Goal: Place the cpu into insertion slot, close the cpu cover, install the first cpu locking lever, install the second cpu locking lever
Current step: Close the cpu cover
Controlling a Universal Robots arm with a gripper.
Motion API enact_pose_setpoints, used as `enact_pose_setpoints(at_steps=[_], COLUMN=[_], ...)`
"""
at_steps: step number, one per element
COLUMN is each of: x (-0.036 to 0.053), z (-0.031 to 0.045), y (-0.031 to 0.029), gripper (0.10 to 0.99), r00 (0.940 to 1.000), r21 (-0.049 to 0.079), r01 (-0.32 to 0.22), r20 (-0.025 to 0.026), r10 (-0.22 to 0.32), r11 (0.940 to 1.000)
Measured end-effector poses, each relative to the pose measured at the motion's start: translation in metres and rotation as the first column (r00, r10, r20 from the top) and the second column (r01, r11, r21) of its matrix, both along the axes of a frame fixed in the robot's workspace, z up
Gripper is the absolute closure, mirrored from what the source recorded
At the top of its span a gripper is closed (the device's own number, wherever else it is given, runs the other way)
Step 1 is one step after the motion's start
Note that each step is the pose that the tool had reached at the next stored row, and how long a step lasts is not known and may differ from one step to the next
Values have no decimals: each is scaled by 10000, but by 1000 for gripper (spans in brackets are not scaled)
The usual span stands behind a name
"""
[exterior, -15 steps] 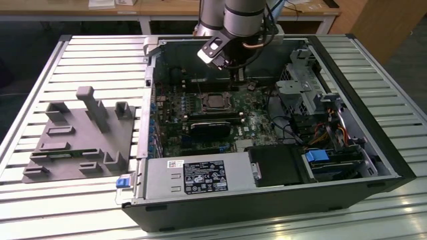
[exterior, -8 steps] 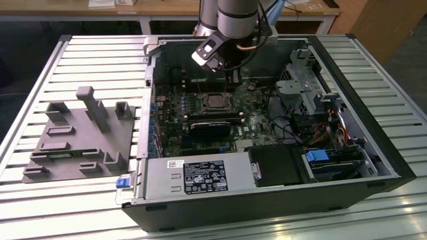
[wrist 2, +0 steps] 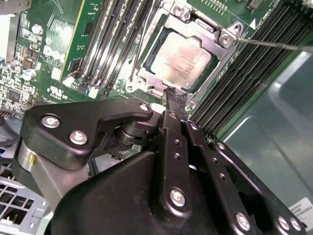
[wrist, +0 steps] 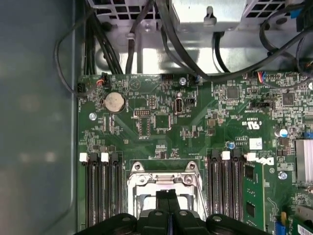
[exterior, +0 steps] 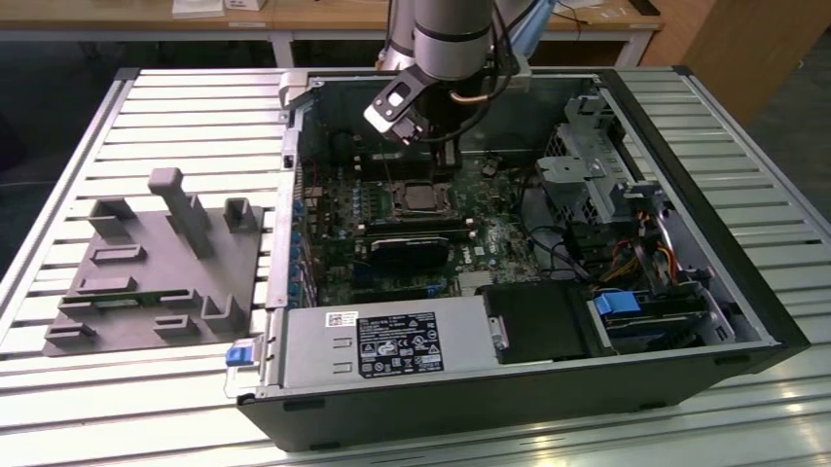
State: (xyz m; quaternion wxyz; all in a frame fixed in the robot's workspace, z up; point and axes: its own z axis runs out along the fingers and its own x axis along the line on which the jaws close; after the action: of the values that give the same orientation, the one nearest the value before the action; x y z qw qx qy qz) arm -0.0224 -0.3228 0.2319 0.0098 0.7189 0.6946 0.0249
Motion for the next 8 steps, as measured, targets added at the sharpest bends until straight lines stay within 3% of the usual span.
enact_pose_setpoints(at_steps=[7,8], x=[-10,-10], z=[-17,-21], y=[0,0], gripper=[980,980], r00=[10000,10000], r21=[-3,1], r01=[-1,-2], r20=[-1,-38], r10=[1,2], r11=[10000,10000])
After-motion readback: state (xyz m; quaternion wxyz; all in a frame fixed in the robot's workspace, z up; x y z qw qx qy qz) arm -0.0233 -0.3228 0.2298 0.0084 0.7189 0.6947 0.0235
